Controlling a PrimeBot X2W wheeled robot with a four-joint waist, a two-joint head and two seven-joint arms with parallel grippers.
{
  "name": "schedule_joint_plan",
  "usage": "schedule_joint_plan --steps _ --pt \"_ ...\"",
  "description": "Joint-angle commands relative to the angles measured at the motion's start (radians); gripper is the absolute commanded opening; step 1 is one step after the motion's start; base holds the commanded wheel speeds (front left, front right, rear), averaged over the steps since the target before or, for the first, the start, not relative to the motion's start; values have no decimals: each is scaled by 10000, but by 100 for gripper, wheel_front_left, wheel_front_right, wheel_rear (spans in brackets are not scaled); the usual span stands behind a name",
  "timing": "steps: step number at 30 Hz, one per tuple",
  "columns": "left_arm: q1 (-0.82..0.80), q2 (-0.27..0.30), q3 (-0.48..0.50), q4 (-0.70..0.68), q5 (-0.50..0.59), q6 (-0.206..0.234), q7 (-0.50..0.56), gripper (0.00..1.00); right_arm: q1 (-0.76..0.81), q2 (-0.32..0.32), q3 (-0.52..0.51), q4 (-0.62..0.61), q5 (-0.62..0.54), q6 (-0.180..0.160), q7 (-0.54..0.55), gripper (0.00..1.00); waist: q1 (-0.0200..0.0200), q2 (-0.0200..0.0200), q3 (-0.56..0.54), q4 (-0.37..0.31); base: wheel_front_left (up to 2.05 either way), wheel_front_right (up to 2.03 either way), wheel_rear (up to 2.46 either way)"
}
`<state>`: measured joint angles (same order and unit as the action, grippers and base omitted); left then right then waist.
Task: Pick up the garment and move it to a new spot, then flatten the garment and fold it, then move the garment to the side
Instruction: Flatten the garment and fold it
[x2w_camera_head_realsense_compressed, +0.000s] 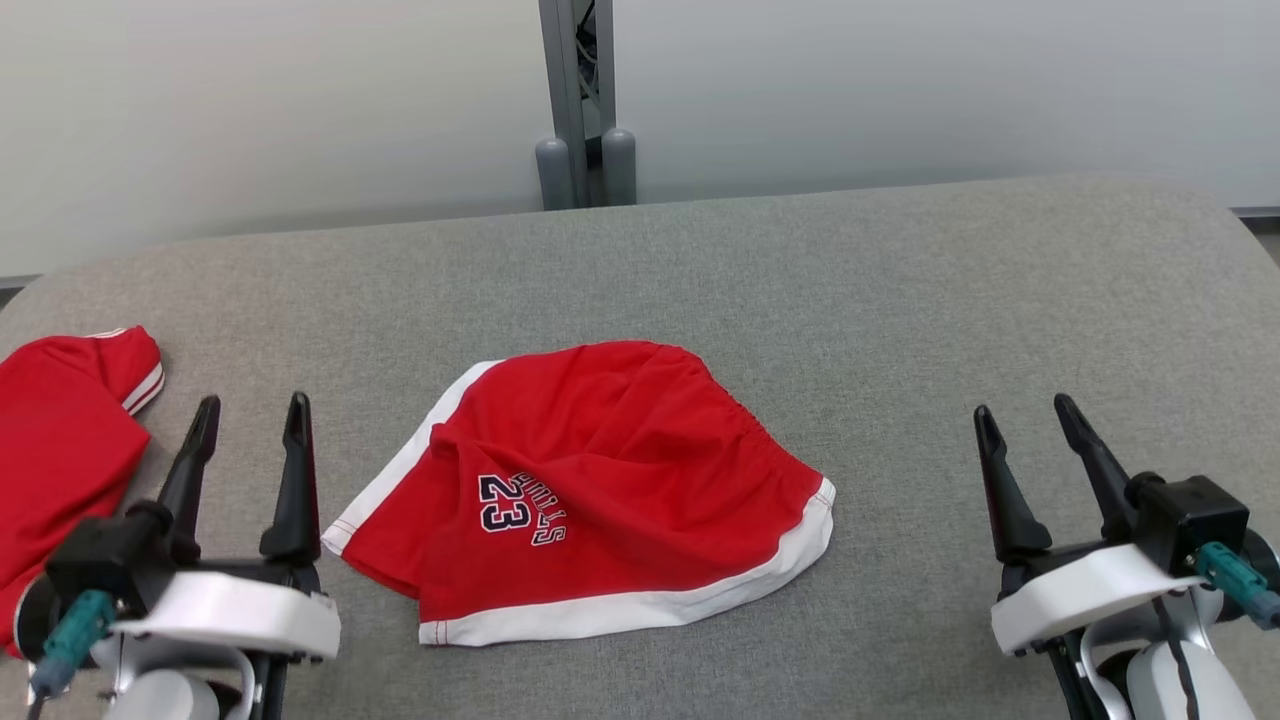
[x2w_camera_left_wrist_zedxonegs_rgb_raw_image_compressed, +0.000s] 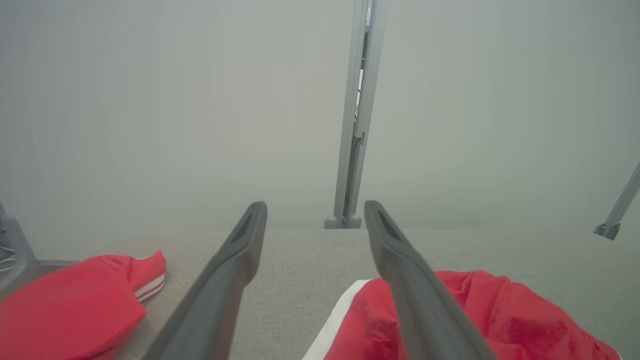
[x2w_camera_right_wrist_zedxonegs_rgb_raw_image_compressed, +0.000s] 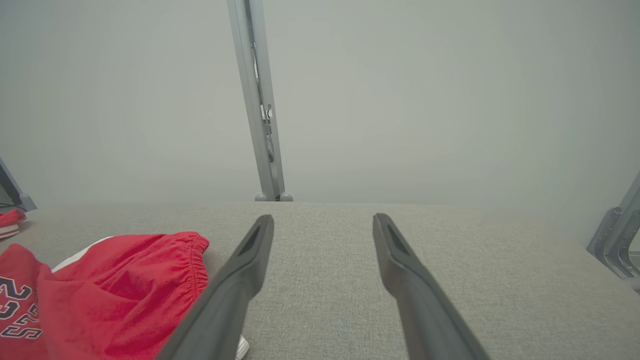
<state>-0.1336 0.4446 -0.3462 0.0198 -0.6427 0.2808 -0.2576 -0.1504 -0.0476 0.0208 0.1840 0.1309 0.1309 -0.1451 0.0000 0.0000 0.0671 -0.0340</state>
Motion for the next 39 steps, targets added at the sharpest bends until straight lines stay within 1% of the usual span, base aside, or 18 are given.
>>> schedule_joint_plan --steps 1,5,7,13,27,33,39 --pt "342 -52 44 -162 229 85 -61 100 191 -51 50 -3 3 -3 37 100 0 0 -132 -14 0 0 0" --pt "912 -98 -1 -287 811 32 -53 100 465 -51 112 -10 70 -3 103 100 0 0 -318 -42 0 0 0" --pt "1216 -189 -73 -226 937 19 -52 100 629 -55 108 -41 80 -3 149 100 0 0 -405 -31 0 0 0" --pt "1613 -619 229 -94 996 -169 -50 100 1059 -53 49 -236 101 -3 302 100 0 0 -637 15 0 0 0" --pt "1687 -1272 1111 226 1571 -718 -51 100 1356 -53 -2 -568 157 -3 515 100 0 0 -700 53 0 0 0" --pt "1631 -1331 1225 412 2036 -826 -51 100 1332 -53 -6 -560 176 -3 515 100 0 0 -698 112 0 0 0" --pt "1626 -1406 1253 553 2232 -917 -52 100 1299 -53 11 -512 193 -3 499 100 0 0 -678 138 0 0 0"
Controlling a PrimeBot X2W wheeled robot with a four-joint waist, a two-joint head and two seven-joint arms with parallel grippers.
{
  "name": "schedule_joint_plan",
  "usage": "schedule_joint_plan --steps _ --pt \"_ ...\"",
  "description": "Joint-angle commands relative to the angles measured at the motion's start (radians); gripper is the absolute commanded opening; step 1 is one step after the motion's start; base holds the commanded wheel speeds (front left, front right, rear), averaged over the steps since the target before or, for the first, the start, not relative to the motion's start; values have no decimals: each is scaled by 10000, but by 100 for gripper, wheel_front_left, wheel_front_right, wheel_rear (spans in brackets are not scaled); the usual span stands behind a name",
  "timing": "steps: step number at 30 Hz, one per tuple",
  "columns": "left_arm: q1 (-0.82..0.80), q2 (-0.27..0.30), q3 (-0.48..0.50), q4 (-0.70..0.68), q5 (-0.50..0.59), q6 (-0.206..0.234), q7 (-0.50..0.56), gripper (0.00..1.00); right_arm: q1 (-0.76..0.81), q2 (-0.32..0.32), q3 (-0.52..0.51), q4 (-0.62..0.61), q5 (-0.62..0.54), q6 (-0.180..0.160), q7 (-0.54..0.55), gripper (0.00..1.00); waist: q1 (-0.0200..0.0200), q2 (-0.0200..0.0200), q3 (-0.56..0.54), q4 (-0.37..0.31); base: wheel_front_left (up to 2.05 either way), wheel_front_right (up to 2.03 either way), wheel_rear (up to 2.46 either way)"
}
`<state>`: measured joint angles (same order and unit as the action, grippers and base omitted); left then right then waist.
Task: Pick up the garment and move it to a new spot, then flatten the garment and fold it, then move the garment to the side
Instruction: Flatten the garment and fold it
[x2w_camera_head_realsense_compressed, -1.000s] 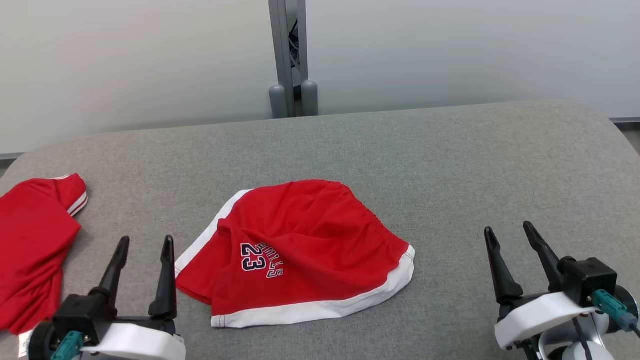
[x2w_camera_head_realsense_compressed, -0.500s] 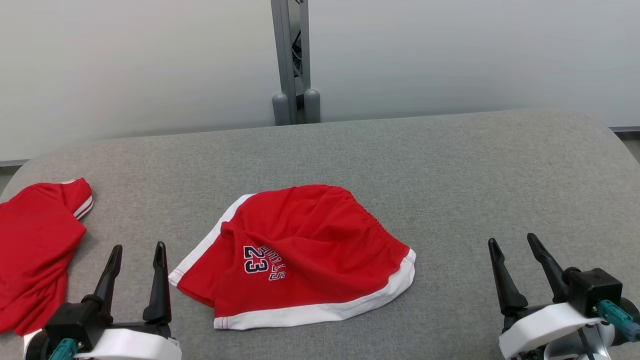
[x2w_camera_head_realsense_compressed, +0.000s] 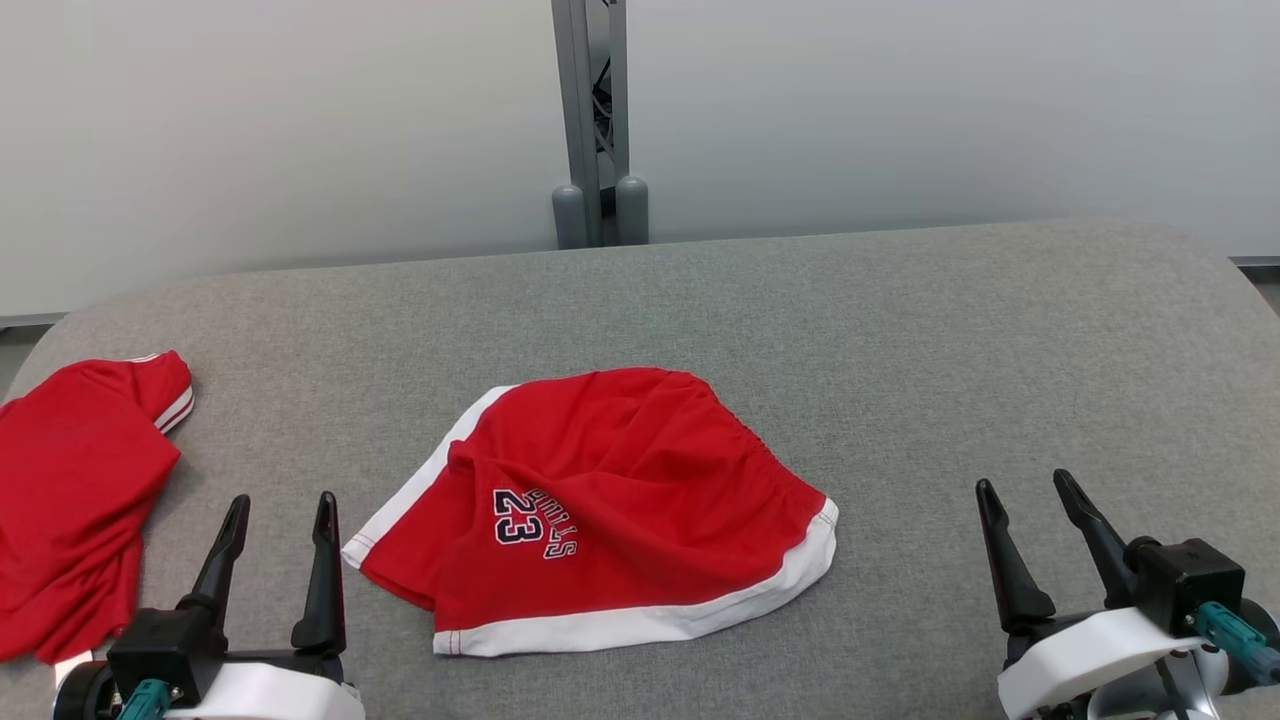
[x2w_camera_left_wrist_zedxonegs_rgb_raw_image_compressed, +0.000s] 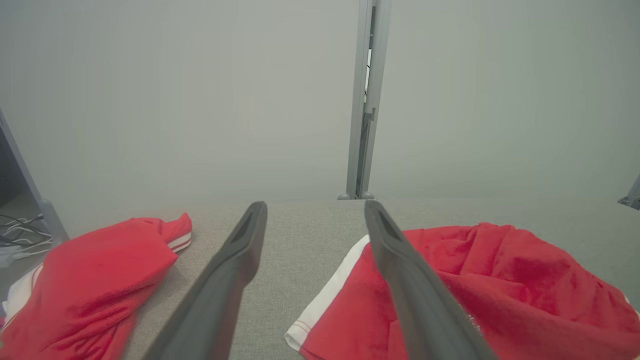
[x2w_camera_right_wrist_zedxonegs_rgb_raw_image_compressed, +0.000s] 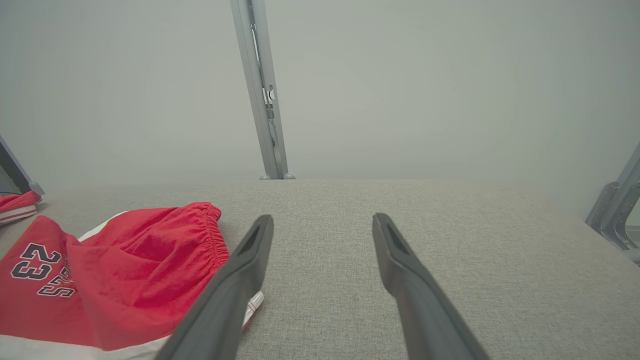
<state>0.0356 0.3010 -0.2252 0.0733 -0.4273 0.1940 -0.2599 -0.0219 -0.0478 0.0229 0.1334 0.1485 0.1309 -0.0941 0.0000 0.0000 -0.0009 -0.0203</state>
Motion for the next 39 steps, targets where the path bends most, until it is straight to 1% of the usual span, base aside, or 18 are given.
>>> schedule_joint_plan --steps 1,6,10,13,18,20,22,23,27,35,36,37,39 --pt "-72 21 39 35 91 -67 -29 100 7 -51 -21 9 15 -3 -20 100 0 0 7 13 0 0 0" --pt "-254 35 -121 123 261 -154 23 100 -73 -48 -115 91 -69 -3 43 100 0 0 66 205 0 0 0" --pt "-405 -16 -643 208 324 -392 576 100 -290 -45 78 320 -160 -3 330 100 0 0 214 482 0 0 0" --pt "-535 -168 -1168 334 230 -722 1118 100 -503 -180 342 699 -30 -3 628 100 0 0 383 727 0 0 0" --pt "-748 -438 -1874 873 -36 -1320 1943 100 -1002 -615 915 1446 263 -3 1076 100 0 0 791 1041 0 0 0" --pt "-826 -515 -2061 1151 -119 -1451 2218 100 -1193 -767 1195 1745 411 -3 1240 100 0 0 934 1106 0 0 0" --pt "-891 -576 -2109 1272 -204 -1509 2323 100 -1310 -875 1336 1878 478 -3 1291 100 0 0 1015 1127 0 0 0" --pt "-995 -653 -2173 1537 -265 -1523 2496 100 -1516 -1032 1692 2153 618 -3 1425 100 0 0 1148 1150 0 0 0" --pt "-1169 -750 -2154 2019 -426 -1524 2744 100 -2013 -1352 2271 2631 811 -3 1465 100 0 0 1386 1131 0 0 0" --pt "-1530 -875 -2263 2661 -735 -1855 2995 100 -2895 -1623 3270 3552 1252 -3 1324 100 0 0 1760 1105 0 0 0" --pt "-1593 -900 -2283 2708 -742 -1875 2974 95 -2980 -1663 3389 3664 1279 -3 1297 100 0 0 1787 1107 0 0 0" --pt "-1630 -934 -2323 2764 -797 -1952 3039 74 -3059 -1700 3486 3766 1366 -3 1283 100 0 0 1826 1112 0 0 0" --pt "-1742 -973 -2350 2853 -834 -2006 3036 22 -3233 -1736 3661 4004 1490 -3 1266 100 0 0 1891 1119 0 0 0"
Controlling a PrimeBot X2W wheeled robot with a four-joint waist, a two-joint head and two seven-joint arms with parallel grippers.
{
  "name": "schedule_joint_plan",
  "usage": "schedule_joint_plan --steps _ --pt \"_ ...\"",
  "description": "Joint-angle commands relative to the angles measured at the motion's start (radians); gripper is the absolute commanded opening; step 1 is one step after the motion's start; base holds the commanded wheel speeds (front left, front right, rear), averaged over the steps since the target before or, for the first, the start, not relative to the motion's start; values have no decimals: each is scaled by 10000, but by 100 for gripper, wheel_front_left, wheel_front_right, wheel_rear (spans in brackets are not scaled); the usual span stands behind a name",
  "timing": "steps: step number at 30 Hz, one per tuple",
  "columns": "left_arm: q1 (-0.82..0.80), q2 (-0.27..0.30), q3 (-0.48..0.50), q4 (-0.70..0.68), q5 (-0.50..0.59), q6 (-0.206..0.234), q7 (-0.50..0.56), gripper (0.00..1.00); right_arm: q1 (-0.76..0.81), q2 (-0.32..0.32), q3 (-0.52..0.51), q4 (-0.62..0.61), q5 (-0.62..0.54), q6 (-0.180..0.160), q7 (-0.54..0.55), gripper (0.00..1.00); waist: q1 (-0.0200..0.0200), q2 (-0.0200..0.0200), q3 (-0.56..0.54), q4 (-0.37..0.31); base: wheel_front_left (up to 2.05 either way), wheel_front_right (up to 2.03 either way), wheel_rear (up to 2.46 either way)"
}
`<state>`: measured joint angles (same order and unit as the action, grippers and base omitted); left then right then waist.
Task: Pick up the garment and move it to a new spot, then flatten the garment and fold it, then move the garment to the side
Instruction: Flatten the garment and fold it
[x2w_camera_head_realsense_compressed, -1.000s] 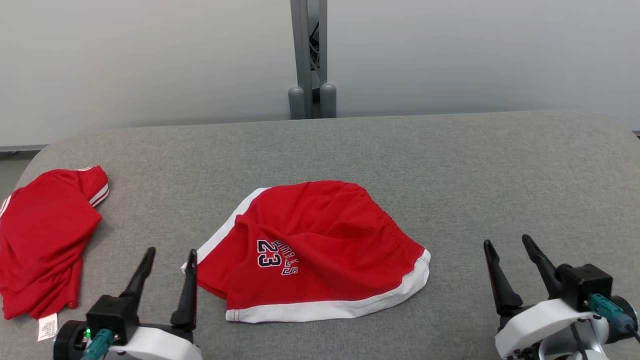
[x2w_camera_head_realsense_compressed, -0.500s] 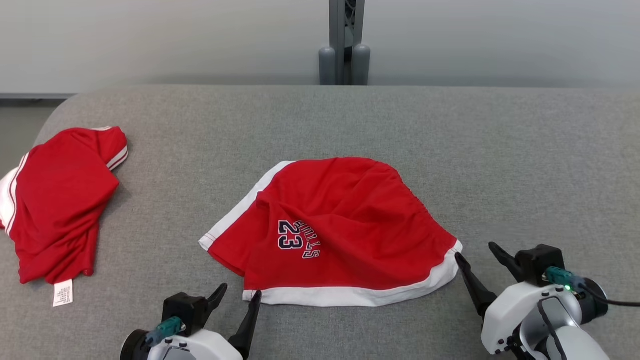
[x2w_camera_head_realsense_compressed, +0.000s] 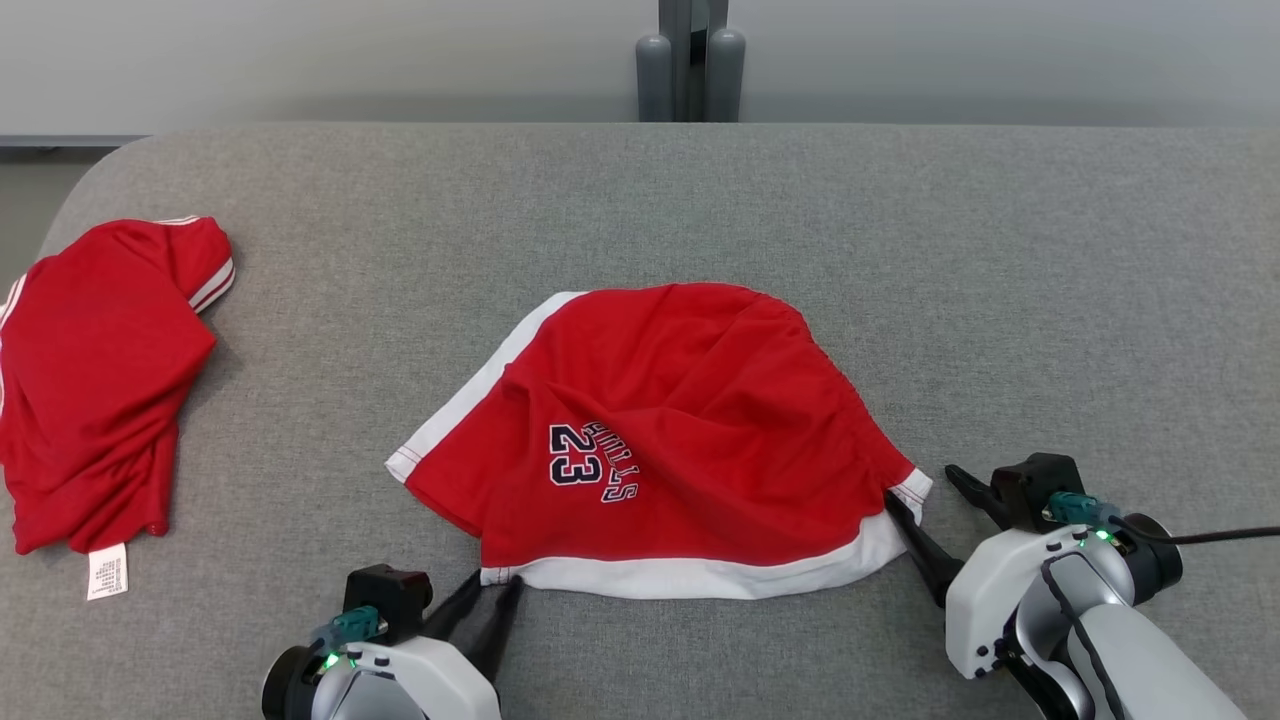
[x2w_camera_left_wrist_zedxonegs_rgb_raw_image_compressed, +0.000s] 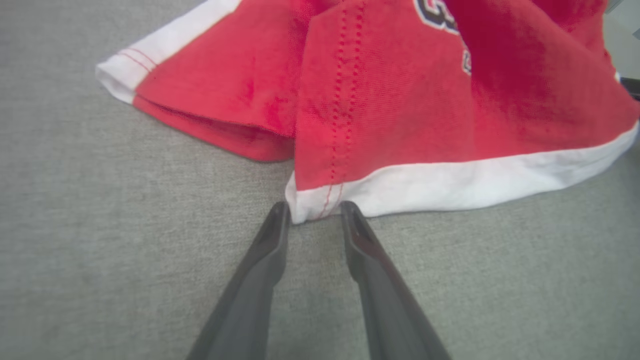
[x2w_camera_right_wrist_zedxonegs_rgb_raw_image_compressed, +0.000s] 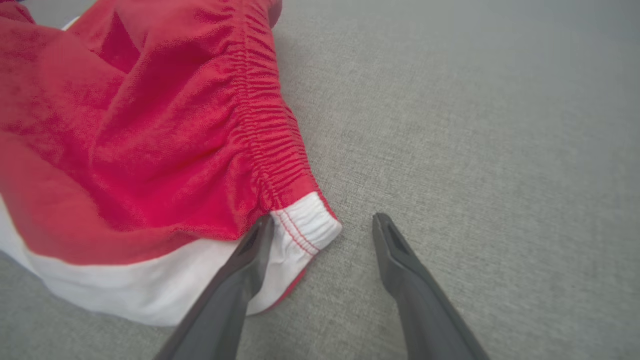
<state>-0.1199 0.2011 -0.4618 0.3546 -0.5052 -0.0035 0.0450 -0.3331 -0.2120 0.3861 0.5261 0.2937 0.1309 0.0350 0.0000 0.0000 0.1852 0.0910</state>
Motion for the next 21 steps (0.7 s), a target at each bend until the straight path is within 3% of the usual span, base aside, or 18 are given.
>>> schedule_joint_plan --steps 1,2,3,4,11,16,21 --pt "-231 27 -6 99 -57 -62 15 0 -188 -100 139 200 132 -3 53 70 0 0 57 10 0 0 0" --pt "-257 14 -34 152 -81 -93 36 0 -259 -112 241 288 228 -3 46 44 0 0 82 12 0 0 0" --pt "-297 12 -41 185 -82 -111 1 0 -335 -151 300 343 291 -3 -36 5 0 0 104 11 0 0 0" --pt "-337 15 -43 205 -73 -116 -17 0 -374 -168 329 424 383 -3 -66 0 0 0 120 8 0 0 0" --pt "-288 260 172 -603 29 171 -288 0 -369 -109 -9 127 938 -3 -761 0 0 0 81 -29 0 0 0" --pt "-131 678 572 -2066 -1 494 -332 0 15 148 -676 -636 1521 -3 -1100 0 0 0 -137 -145 0 0 0" --pt "-72 1136 1016 -3754 52 867 -156 0 376 459 -1384 -1712 2390 -3 -753 0 0 0 -369 -447 0 0 0"
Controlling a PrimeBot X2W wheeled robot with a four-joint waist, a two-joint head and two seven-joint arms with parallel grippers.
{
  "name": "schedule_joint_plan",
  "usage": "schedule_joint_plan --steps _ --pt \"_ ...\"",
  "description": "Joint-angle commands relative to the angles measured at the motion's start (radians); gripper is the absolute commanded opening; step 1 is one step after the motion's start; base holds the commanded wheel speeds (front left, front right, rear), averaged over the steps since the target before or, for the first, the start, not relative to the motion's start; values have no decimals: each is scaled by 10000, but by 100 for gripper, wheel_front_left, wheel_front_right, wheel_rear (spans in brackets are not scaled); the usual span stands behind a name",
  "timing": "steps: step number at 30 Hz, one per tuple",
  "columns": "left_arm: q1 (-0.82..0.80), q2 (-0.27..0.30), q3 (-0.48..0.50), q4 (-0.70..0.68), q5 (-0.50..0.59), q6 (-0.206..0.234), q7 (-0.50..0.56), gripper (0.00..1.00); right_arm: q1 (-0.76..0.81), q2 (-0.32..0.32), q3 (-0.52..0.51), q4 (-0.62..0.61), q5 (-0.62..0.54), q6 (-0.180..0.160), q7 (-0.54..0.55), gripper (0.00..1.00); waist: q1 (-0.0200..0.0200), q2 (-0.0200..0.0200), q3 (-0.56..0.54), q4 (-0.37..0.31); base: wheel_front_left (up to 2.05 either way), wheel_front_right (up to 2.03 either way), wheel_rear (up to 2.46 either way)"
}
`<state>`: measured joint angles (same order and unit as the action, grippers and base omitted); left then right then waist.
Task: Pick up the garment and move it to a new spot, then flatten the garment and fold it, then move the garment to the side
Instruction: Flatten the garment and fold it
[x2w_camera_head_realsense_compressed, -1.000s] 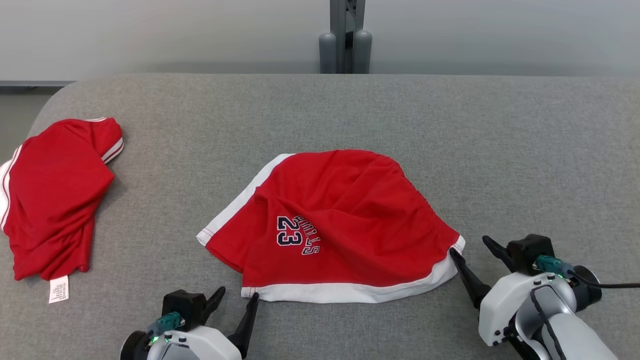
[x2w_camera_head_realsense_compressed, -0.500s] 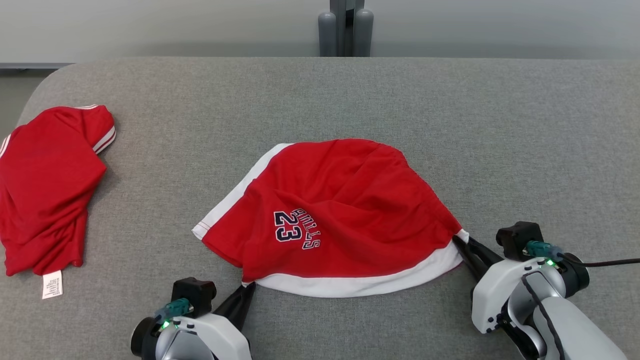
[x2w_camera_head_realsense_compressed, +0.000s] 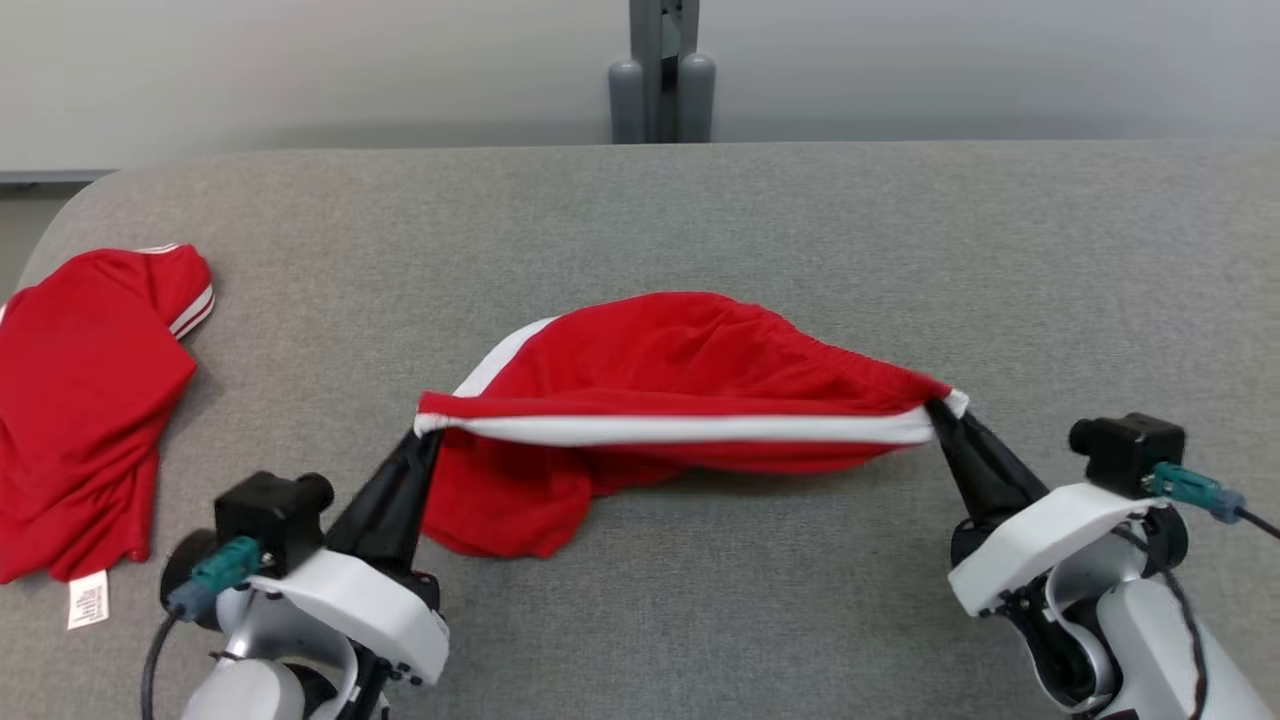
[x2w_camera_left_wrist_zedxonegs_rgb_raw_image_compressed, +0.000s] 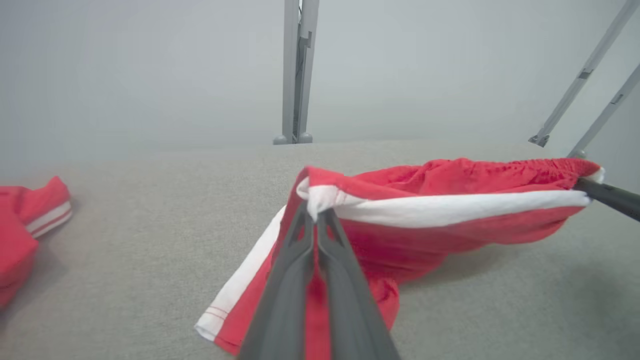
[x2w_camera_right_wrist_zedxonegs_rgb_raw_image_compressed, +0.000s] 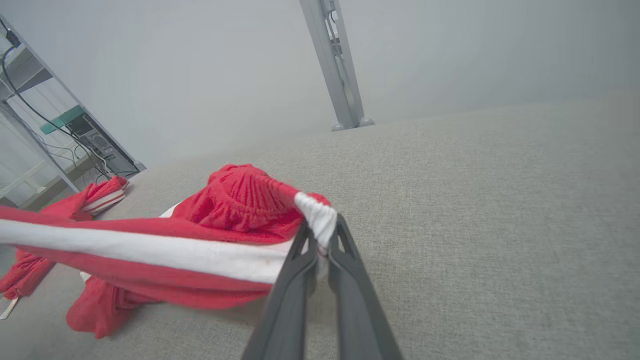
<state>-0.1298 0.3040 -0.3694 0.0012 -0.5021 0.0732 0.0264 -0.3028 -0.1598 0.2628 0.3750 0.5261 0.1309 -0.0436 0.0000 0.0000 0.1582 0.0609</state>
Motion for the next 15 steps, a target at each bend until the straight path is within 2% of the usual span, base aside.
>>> schedule_joint_plan --steps 1,6,15 --pt "-2 219 153 -534 110 180 83 0 147 -1 -249 -472 230 -5 101 0 0 0 -144 -220 0 0 0" --pt "-293 516 338 -1752 260 364 354 0 363 161 -647 -1708 432 -3 332 0 0 0 -283 -587 0 0 0" --pt "-1308 841 757 -3488 698 762 759 0 196 483 -1197 -4386 -270 -3 513 0 0 0 -387 -1575 0 0 0"
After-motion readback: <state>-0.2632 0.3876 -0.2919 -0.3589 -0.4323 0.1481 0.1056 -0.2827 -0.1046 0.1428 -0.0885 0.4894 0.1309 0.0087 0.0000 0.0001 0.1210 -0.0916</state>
